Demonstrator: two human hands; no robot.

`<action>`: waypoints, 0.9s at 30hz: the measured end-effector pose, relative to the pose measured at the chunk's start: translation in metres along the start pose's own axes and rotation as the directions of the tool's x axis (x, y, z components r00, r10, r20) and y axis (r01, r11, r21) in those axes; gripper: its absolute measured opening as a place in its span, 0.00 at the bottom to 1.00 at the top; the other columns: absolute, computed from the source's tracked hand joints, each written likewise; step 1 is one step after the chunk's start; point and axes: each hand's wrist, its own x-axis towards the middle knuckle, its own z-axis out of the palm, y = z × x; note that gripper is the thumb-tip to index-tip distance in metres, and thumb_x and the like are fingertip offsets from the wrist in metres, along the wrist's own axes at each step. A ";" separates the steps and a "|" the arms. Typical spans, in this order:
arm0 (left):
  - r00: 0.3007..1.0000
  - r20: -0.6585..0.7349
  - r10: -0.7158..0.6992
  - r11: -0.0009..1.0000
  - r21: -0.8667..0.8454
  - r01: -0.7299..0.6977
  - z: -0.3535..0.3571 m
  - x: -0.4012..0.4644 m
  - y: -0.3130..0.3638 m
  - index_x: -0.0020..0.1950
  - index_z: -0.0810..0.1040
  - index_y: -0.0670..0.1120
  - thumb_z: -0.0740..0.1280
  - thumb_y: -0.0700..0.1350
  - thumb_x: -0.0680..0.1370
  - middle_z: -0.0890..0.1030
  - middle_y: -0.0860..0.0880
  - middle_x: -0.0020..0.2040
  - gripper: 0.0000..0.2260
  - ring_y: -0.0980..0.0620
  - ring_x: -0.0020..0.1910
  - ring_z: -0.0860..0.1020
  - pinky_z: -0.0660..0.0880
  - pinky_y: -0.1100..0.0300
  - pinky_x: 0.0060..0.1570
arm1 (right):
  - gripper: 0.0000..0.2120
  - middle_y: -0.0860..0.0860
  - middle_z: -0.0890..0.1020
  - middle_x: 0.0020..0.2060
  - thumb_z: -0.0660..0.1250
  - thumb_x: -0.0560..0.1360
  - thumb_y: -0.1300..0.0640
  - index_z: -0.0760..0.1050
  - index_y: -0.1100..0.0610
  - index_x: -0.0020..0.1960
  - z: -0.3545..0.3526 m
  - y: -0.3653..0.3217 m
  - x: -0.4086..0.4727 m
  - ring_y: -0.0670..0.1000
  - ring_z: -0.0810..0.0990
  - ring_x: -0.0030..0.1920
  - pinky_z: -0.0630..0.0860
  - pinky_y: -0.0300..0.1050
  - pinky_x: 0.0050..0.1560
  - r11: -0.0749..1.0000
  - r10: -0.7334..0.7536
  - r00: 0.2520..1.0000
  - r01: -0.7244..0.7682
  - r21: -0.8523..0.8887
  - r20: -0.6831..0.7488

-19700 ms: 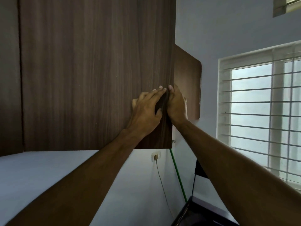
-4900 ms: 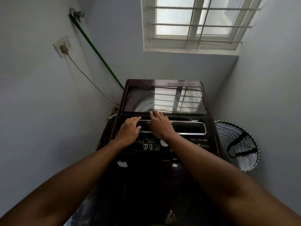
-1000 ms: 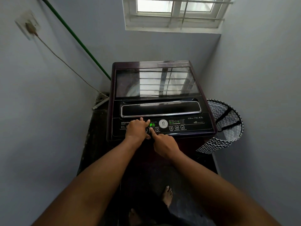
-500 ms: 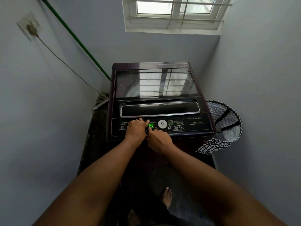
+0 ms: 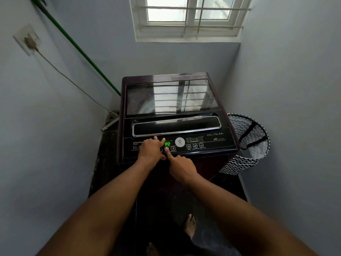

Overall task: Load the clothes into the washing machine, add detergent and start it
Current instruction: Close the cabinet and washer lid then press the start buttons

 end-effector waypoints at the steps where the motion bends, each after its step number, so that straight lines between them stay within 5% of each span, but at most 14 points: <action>1: 1.000 0.004 -0.001 1.000 0.001 0.001 0.000 0.000 0.000 0.77 0.61 0.58 0.74 0.60 0.71 0.64 0.45 0.77 0.39 0.42 0.70 0.70 0.71 0.48 0.66 | 0.36 0.60 0.81 0.49 0.59 0.79 0.57 0.45 0.48 0.81 0.000 0.000 0.001 0.61 0.81 0.46 0.70 0.49 0.40 1.000 -0.003 1.000 0.003 -0.002 -0.003; 19: 0.999 0.013 -0.038 0.999 -0.038 0.038 0.005 0.012 0.008 0.77 0.61 0.59 0.69 0.67 0.70 0.70 0.43 0.72 0.38 0.41 0.65 0.74 0.74 0.48 0.61 | 0.27 0.57 0.83 0.52 0.58 0.78 0.55 0.62 0.51 0.77 -0.007 0.015 0.011 0.60 0.82 0.52 0.75 0.51 0.46 0.999 0.029 0.996 -0.027 0.030 -0.089; 24: 0.995 0.005 -0.096 0.987 -0.127 0.096 0.013 0.009 0.024 0.76 0.61 0.59 0.70 0.58 0.76 0.65 0.40 0.75 0.32 0.33 0.70 0.65 0.74 0.39 0.61 | 0.26 0.56 0.83 0.50 0.59 0.78 0.55 0.64 0.51 0.76 -0.007 0.021 0.015 0.60 0.82 0.50 0.76 0.51 0.45 0.999 0.009 0.995 -0.005 0.037 -0.100; 27: 0.998 -0.060 0.012 0.997 -0.079 -0.016 0.015 0.008 0.029 0.78 0.60 0.51 0.71 0.54 0.75 0.61 0.43 0.78 0.34 0.41 0.77 0.59 0.69 0.45 0.69 | 0.23 0.55 0.82 0.51 0.59 0.80 0.51 0.67 0.49 0.74 -0.009 0.028 0.019 0.59 0.82 0.51 0.77 0.52 0.45 0.999 -0.024 0.994 0.026 0.018 -0.110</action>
